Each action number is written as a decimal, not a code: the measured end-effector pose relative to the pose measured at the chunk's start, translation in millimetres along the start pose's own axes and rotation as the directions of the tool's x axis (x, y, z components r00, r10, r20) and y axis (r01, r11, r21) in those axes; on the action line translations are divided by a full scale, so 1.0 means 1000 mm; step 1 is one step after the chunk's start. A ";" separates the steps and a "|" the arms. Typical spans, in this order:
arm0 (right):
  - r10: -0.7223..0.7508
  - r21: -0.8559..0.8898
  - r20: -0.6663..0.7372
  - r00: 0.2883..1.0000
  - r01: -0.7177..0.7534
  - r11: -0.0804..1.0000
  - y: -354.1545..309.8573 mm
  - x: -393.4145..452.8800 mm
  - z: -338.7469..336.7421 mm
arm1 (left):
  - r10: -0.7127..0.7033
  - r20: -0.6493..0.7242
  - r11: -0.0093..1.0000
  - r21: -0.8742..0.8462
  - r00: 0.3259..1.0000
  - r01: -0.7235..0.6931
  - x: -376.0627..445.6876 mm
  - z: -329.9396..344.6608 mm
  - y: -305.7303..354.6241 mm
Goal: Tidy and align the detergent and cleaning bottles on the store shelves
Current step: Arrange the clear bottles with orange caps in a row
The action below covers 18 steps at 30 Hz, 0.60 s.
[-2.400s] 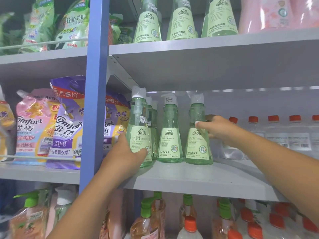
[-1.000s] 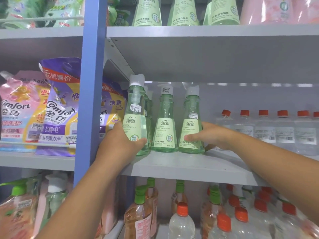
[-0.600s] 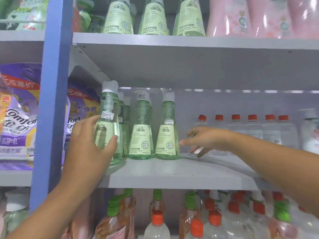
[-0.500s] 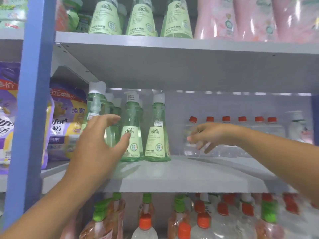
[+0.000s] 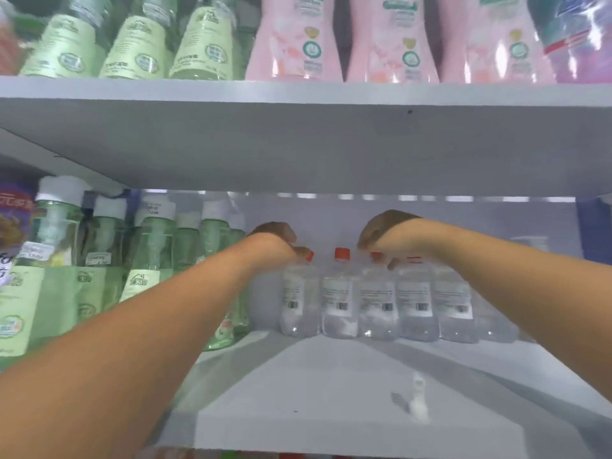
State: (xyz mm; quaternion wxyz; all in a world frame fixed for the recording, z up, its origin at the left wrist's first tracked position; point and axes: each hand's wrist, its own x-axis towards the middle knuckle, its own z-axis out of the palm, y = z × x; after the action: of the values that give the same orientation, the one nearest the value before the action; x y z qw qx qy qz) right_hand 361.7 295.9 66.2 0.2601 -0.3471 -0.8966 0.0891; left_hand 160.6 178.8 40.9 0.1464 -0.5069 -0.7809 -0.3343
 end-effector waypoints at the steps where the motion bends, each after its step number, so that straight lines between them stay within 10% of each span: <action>1: -0.031 -0.040 -0.014 0.999 0.030 0.999 0.003 0.007 0.001 | -0.022 0.030 0.997 0.080 0.999 0.019 0.010 0.006 0.006; 12: -0.204 -0.309 -0.089 0.975 0.168 0.936 0.008 0.085 0.033 | 0.030 0.228 0.997 0.063 0.973 -0.046 0.070 0.025 0.005; 18: -0.124 -0.313 0.019 0.992 0.124 0.942 0.000 0.094 0.034 | 0.014 0.064 0.988 0.153 0.998 -0.023 0.081 0.046 -0.008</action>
State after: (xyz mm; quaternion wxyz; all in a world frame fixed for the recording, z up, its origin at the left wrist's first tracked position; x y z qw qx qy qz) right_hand 285.3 359.5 75.8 0.2075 -0.3269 -0.9192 -0.0711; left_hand 122.7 263.7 49.9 0.1636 -0.5115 -0.8039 -0.2556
